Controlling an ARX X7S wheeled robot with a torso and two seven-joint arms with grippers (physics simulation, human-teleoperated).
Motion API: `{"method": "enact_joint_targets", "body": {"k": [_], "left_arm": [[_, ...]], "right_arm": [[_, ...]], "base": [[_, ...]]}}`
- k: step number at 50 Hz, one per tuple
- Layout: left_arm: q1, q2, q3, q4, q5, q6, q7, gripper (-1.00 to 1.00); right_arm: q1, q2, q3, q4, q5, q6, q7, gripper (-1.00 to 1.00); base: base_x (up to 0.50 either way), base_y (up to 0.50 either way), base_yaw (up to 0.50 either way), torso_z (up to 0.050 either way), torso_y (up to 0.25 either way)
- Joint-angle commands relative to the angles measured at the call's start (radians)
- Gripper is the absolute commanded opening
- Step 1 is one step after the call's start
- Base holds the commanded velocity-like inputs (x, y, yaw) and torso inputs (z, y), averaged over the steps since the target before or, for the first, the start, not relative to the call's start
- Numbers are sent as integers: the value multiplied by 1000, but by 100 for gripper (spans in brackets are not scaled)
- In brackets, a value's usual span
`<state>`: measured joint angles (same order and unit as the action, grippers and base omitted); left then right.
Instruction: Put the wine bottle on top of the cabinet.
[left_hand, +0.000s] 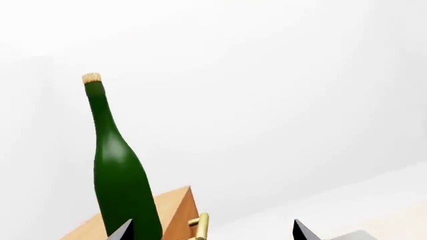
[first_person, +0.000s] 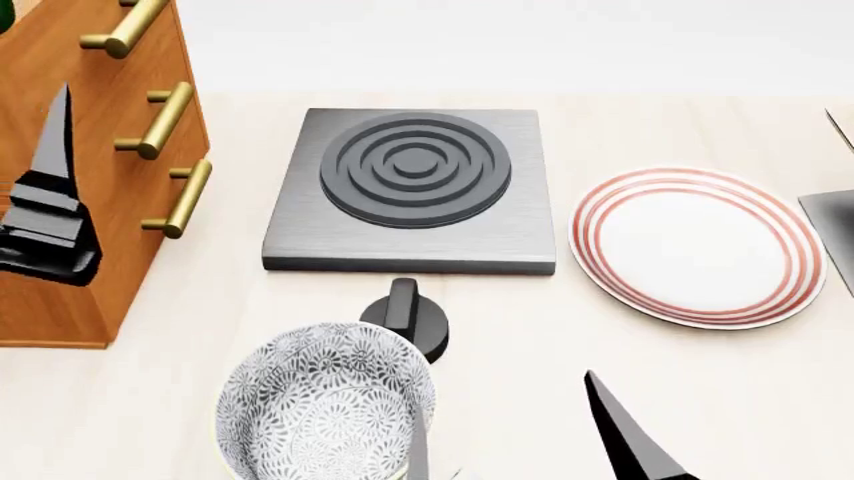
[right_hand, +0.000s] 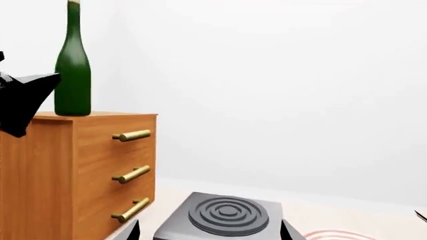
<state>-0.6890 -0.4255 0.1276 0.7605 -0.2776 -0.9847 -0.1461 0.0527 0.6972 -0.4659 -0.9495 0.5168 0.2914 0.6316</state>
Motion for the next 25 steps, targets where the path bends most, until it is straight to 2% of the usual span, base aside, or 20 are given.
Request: {"method": "enact_joint_targets", "body": {"k": [1,3,6,8,16,25], "left_arm": [[263,-114,146,286,-43,105,-224,100],[309,-148,197,285,-63,162,-297,100],[364,-161,252,272,-19,219,-325,100],[442,-151,211,265,-42,269,-346,100],[569,-164,276,257,33,382,-399,100],[590,-179,266,258,27,394,-419,100]], "right_arm": [[-1,3,0,-7,0,-6,6,100],[1,-3,5,-10,-17,-8,24,100],[-1,-9,14,-12,-22,-23,33,100],[5,-10,9,-22,-22,-15,36,100],[15,-5,7,-35,-17,-9,40,100],[27,-5,-1,-39,-13,-4,41,100]], "base": [[0,0,0,0,0],[0,0,0,0,0],[0,0,0,0,0],[0,0,0,0,0],[0,0,0,0,0],[0,0,0,0,0]]}}
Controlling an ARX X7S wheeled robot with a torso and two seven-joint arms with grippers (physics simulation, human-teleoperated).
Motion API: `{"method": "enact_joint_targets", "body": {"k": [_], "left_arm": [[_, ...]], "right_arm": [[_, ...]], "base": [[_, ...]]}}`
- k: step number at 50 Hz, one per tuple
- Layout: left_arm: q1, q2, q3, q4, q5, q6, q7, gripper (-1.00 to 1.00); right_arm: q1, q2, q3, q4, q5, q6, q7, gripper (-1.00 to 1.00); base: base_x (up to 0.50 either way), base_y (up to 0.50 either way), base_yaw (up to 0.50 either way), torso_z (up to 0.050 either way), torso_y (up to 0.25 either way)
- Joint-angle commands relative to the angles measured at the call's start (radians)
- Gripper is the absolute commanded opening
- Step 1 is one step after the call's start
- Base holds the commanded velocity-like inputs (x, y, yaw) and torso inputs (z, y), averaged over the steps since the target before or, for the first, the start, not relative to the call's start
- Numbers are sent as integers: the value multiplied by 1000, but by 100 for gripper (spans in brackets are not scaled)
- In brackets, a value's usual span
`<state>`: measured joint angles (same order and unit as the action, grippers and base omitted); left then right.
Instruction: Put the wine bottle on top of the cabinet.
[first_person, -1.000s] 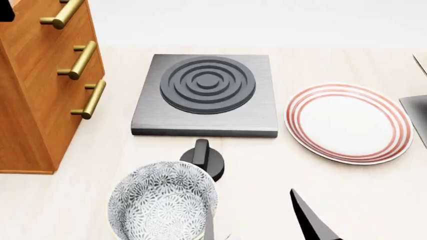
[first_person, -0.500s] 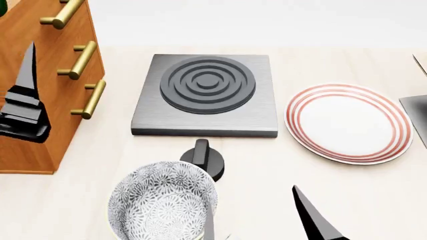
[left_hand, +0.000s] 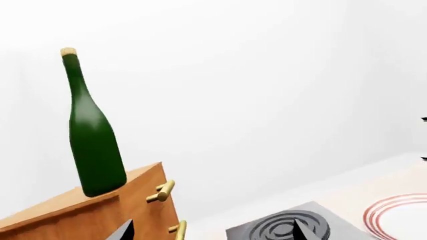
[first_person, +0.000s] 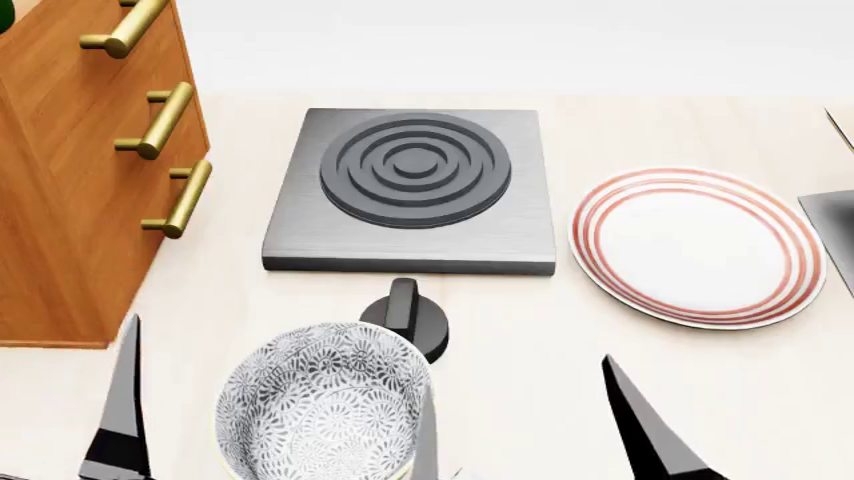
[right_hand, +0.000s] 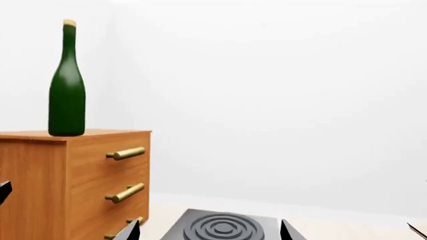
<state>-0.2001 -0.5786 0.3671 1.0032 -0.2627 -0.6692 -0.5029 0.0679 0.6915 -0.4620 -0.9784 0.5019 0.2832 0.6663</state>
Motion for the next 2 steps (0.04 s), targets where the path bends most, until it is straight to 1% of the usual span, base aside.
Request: {"method": "enact_joint_targets", "body": {"k": [1,2], "left_arm": [[103,-28,29,14,16,79,-64,100],[104,-26,28,8,12,86,-63,100]], "right_arm": [[12,1,-7,-9,0,3,6,100],[14,4,-4,-17,5,7,10,100]], "base": [[0,0,0,0,0],[0,0,0,0,0]]}}
